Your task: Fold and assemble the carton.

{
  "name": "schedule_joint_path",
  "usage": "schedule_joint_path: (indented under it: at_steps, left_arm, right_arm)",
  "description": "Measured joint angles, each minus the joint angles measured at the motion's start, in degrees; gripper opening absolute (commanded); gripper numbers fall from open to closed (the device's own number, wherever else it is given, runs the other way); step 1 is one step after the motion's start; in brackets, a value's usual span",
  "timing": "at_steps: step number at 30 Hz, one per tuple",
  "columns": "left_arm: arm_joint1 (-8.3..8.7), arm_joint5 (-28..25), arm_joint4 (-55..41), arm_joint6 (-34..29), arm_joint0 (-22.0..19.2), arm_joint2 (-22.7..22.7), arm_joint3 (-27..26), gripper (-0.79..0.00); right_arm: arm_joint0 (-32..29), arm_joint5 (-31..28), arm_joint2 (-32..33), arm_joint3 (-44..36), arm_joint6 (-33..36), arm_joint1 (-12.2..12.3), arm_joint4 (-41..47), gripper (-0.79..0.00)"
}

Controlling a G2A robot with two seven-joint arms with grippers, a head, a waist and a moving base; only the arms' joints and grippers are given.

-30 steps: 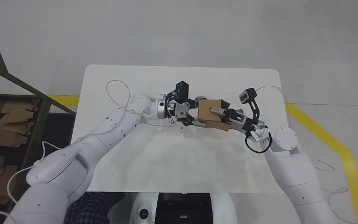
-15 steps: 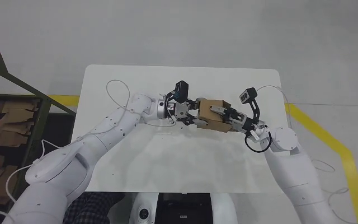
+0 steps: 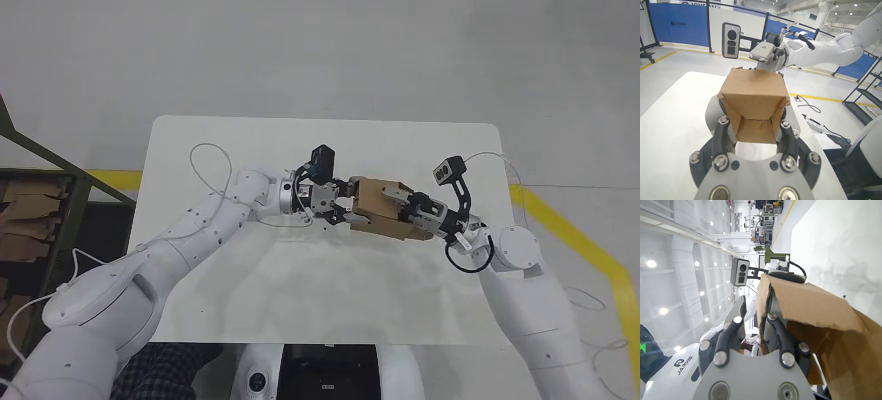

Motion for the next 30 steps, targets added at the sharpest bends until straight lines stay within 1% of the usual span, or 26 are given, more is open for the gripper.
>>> schedule_joint_path:
  at_steps: [2,4,6,10,11,12,17,22,24,25,28,30]
  left_arm:
    - [0.1,0.0,0.3,0.4,0.0,0.1,-0.1,-0.296]
    - [0.19,0.0,0.4,0.8,0.0,0.2,-0.1,-0.329]
    - [0.28,0.0,0.5,1.1,0.0,0.3,-0.2,-0.332]
    - [0.47,0.0,0.8,1.7,-0.1,0.4,-0.3,-0.299]
    - [0.53,0.0,0.9,1.9,-0.1,0.4,-0.3,-0.283]
    - [0.59,0.0,1.0,2.1,0.0,0.3,-0.4,-0.237]
    - [0.97,0.0,1.9,3.8,0.2,-0.1,-0.8,-0.188]
    - [1.31,0.0,2.9,4.9,0.5,-0.4,-1.1,-0.212]
    - [1.32,0.0,2.5,5.0,0.7,-0.3,-0.8,-0.2]
    - [1.28,0.0,2.2,4.8,0.7,-0.2,-0.5,-0.188]
    - [1.01,0.0,1.3,4.1,0.6,0.3,0.6,-0.185]
    - [0.94,0.0,1.3,4.2,0.4,0.3,1.1,-0.169]
  right_arm:
    - [-0.2,0.0,0.5,0.0,0.0,0.1,0.1,-0.603]
    - [-0.4,-0.2,1.2,0.0,0.0,0.2,0.2,-0.6]
    - [-0.7,-0.2,2.0,0.0,0.0,0.4,0.2,-0.606]
    - [-1.6,-0.4,4.3,-0.5,0.0,0.9,-0.4,-0.603]
    - [-2.0,-0.3,5.2,-0.8,0.1,1.1,-0.5,-0.597]
    - [-2.4,-0.1,5.9,-1.0,0.1,1.2,-0.6,-0.594]
    - [-3.9,2.1,8.3,-2.2,-0.2,1.8,-2.8,-0.61]
    - [-4.6,3.2,7.7,-3.2,1.9,2.1,-3.7,-0.646]
    - [-4.5,3.5,6.9,-3.0,2.3,2.0,-4.0,-0.653]
    - [-4.3,3.5,6.7,-2.7,2.2,2.0,-4.0,-0.668]
    - [-4.1,3.3,6.4,-2.0,1.9,2.0,-3.1,-0.686]
    - [-4.4,3.5,6.4,-2.0,2.2,2.0,-3.1,-0.683]
